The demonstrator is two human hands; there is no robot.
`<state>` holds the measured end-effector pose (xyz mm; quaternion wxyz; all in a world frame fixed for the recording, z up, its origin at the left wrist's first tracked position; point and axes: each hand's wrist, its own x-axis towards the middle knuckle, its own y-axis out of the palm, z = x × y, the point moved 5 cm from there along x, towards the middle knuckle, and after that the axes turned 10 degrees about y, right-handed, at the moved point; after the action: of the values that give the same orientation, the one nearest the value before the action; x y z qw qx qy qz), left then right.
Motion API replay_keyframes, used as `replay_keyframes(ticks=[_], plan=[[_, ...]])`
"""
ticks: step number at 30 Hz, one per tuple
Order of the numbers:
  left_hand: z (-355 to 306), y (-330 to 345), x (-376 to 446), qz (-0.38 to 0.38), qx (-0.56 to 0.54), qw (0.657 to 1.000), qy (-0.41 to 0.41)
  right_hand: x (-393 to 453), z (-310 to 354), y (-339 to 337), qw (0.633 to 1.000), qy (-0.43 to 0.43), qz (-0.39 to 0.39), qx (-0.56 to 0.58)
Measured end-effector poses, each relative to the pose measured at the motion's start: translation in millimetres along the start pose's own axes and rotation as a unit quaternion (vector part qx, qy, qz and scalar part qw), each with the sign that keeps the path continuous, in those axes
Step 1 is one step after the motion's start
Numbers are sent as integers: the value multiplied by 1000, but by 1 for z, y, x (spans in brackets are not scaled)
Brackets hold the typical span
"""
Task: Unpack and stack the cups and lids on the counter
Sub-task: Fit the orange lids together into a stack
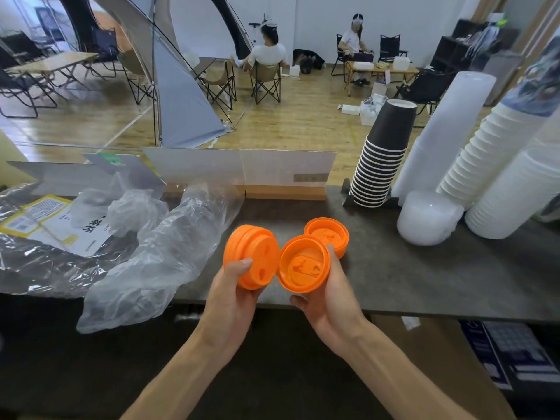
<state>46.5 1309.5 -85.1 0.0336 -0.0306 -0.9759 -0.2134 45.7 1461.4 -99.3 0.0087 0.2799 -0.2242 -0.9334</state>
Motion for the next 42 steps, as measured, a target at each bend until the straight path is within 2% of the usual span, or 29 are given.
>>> replay_keyframes(ticks=[5,8,11,16,24,29,33,39,42], plan=[[-4,2,-2,14,22,1000,18,-5,5,-1,1000,8,2,-9],[-11,2,-4,20,127,989,75,-8,7,0,999,23,18,-26],[-23,6,-9,50,253,953,160,-13,6,6,994,67,49,-74],[-25,10,-10,178,371,882,230,-23,14,19,980,119,98,-126],[-29,14,-21,229,390,860,237,-31,9,25,965,171,138,-145],[-32,14,-24,225,377,872,217,-29,7,30,964,171,136,-153],[-34,8,-20,200,406,868,201,-25,7,27,971,167,97,-143],[-32,4,-11,282,447,833,161,-23,6,21,971,171,30,-164],[-33,3,-6,295,459,823,159,-23,5,22,969,181,21,-165]])
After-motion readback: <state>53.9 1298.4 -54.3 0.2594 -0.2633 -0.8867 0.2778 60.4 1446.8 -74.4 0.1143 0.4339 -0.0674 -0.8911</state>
